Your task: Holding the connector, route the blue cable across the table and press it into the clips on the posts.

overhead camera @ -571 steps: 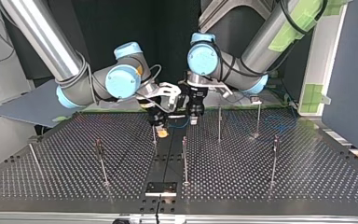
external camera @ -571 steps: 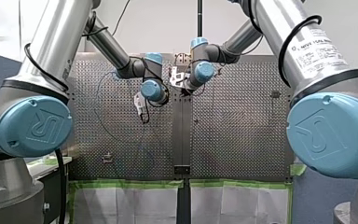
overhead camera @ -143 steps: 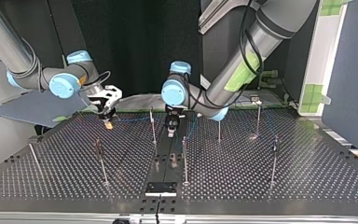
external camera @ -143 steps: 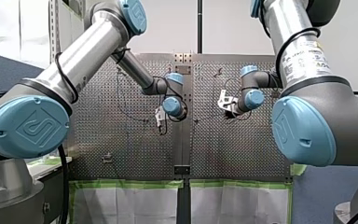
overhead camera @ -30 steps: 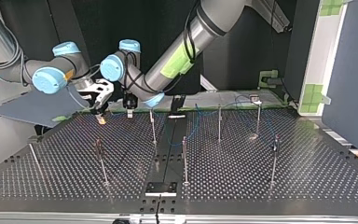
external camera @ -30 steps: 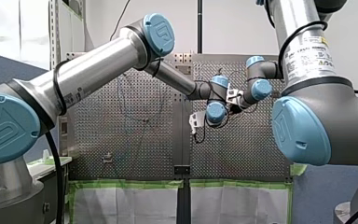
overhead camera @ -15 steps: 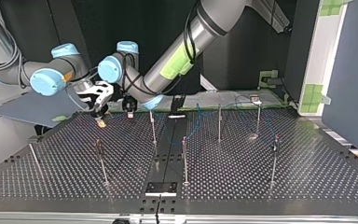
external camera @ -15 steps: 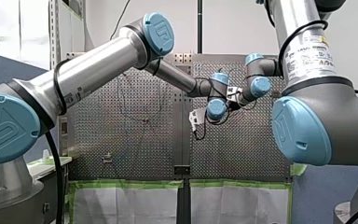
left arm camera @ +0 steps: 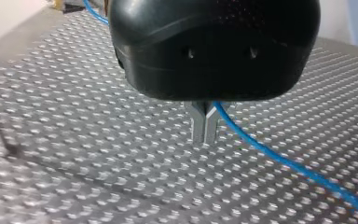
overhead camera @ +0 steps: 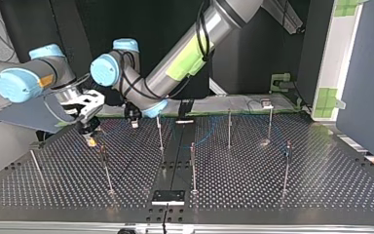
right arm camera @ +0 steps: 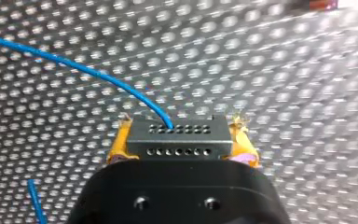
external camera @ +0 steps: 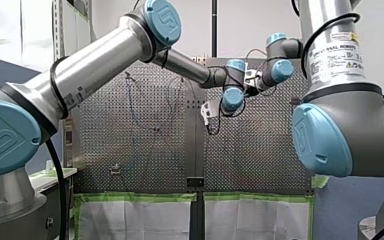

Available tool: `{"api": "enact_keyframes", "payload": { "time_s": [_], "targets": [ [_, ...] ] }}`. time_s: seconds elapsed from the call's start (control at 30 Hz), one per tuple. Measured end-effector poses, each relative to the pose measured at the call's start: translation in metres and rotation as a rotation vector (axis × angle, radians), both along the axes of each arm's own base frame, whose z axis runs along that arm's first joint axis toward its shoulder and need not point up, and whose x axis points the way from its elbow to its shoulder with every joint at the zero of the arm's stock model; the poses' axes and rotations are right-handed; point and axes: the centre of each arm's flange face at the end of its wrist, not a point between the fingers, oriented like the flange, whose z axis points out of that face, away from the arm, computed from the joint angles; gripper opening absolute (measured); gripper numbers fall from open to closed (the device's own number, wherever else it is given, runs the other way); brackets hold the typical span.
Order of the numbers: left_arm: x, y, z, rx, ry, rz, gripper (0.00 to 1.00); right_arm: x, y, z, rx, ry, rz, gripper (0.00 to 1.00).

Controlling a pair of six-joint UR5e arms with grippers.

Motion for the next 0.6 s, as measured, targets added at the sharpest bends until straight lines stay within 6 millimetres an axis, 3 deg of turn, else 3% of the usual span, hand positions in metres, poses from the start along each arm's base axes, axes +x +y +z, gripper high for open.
{"api": "enact_keyframes", "payload": {
  "time_s": [0.17, 0.6],
  "targets": [
    [-0.007, 0.001, 0.030, -0.025, -0.027, 0.000, 0.00, -0.004, 0.003, 0.019, -0.016, -0.010, -0.005, 0.00],
    [-0.016, 0.001, 0.059, -0.046, -0.054, -0.008, 0.00, -0.014, 0.008, 0.049, -0.040, -0.030, 0.004, 0.00]
  ]
}}
